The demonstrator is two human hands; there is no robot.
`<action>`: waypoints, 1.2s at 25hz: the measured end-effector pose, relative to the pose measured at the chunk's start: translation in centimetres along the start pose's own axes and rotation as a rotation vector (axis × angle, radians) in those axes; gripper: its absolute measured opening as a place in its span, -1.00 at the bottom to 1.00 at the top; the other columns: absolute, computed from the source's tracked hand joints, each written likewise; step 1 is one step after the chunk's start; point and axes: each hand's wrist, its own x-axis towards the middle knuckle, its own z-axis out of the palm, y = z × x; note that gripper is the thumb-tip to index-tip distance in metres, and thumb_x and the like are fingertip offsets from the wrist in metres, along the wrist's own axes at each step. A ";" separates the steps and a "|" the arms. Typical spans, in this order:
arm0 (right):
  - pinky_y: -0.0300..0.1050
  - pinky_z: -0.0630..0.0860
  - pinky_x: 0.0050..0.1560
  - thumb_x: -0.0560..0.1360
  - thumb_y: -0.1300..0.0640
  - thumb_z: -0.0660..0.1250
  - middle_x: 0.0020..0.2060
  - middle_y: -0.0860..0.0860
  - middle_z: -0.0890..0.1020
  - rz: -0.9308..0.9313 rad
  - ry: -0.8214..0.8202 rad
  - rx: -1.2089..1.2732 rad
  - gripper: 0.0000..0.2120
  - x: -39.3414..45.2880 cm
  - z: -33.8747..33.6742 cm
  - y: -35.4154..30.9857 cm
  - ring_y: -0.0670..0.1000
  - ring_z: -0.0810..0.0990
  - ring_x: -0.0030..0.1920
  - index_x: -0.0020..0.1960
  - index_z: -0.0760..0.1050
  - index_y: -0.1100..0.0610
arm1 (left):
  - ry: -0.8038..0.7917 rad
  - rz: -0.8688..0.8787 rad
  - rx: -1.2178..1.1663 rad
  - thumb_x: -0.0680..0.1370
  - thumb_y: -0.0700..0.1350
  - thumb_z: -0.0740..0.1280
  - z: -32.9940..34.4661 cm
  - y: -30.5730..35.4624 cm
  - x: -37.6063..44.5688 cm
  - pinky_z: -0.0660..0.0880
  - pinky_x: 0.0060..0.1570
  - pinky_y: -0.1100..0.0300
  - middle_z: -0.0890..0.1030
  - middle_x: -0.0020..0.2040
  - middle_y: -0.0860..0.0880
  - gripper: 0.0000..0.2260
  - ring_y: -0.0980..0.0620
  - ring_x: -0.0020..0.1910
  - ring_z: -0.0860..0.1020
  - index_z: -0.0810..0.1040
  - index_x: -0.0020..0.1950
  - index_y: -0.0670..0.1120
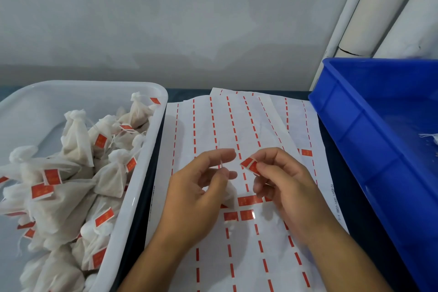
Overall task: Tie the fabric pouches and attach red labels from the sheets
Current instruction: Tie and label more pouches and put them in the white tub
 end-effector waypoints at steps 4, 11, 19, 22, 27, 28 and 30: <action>-0.20 0.63 -0.16 0.55 0.10 0.42 -0.25 0.02 0.64 -0.059 -0.084 0.056 -0.89 -0.4 -0.1 -0.7 -0.01 0.65 -0.29 0.05 0.55 -0.04 | -0.125 0.034 -0.038 0.56 -0.14 0.35 0.0 0.4 -0.5 0.63 0.00 0.32 0.66 0.15 0.30 -0.62 0.13 -0.02 0.72 0.59 0.29 0.23; -0.20 0.63 -0.21 0.44 0.08 0.47 -0.26 -0.01 0.66 -0.177 -0.112 -0.048 -0.79 -0.8 0.0 -1.2 -0.01 0.68 -0.23 -0.14 0.42 -0.08 | -0.270 0.034 -0.090 0.52 -0.19 0.37 0.0 0.3 -0.8 0.67 -0.03 0.16 0.72 0.07 0.15 -0.56 -0.02 -0.08 0.74 0.58 0.36 0.16; 0.00 0.69 -0.18 0.41 -0.04 0.47 -0.28 0.01 0.65 -0.196 -0.064 -0.165 -0.74 -0.8 -0.3 -1.0 0.00 0.64 -0.29 -0.16 0.37 -0.04 | -0.234 0.034 -0.214 0.67 -0.11 0.27 0.6 0.4 -0.8 0.68 -0.10 0.11 0.71 0.16 0.06 -0.74 -0.10 -0.08 0.74 0.64 0.31 0.00; 0.06 0.70 -0.18 0.44 -0.01 0.47 -0.27 0.00 0.67 -0.216 -0.035 -0.225 -0.74 -0.8 -0.3 -0.9 0.05 0.65 -0.29 -0.17 0.36 -0.07 | -0.225 0.043 -0.202 0.68 -0.15 0.26 0.8 0.3 -0.9 0.68 -0.13 0.15 0.70 0.16 0.09 -0.73 -0.10 -0.16 0.73 0.61 0.32 0.07; 0.08 0.71 -0.18 0.46 -0.05 0.45 -0.17 -0.08 0.70 -0.221 -0.013 -0.292 -0.78 -1.0 -0.2 -0.9 0.08 0.70 -0.19 0.01 0.44 -0.16 | -0.225 0.056 -0.209 0.67 -0.11 0.28 0.9 0.3 -1.0 0.66 -0.13 0.19 0.73 0.11 0.13 -0.61 -0.09 -0.19 0.72 0.41 0.44 0.26; 0.04 0.71 -0.18 0.46 -0.07 0.43 -0.15 -0.12 0.69 -0.219 -0.017 -0.299 -0.76 -1.0 -0.3 -0.9 0.05 0.71 -0.18 0.07 0.45 -0.22 | -0.224 0.064 -0.195 0.67 -0.11 0.28 0.9 0.3 -1.0 0.67 -0.12 0.15 0.73 0.09 0.12 -0.58 -0.10 -0.19 0.72 0.37 0.46 0.28; -0.06 0.71 -0.16 0.48 -0.14 0.40 -0.11 -0.18 0.65 -0.213 -0.037 -0.315 -0.72 -1.0 -0.3 -1.0 0.00 0.70 -0.14 0.16 0.47 -0.31 | -0.228 0.081 -0.178 0.67 -0.07 0.27 0.9 0.1 -0.9 0.69 -0.09 0.05 0.74 0.06 0.09 -0.57 -0.11 -0.18 0.72 0.32 0.48 0.31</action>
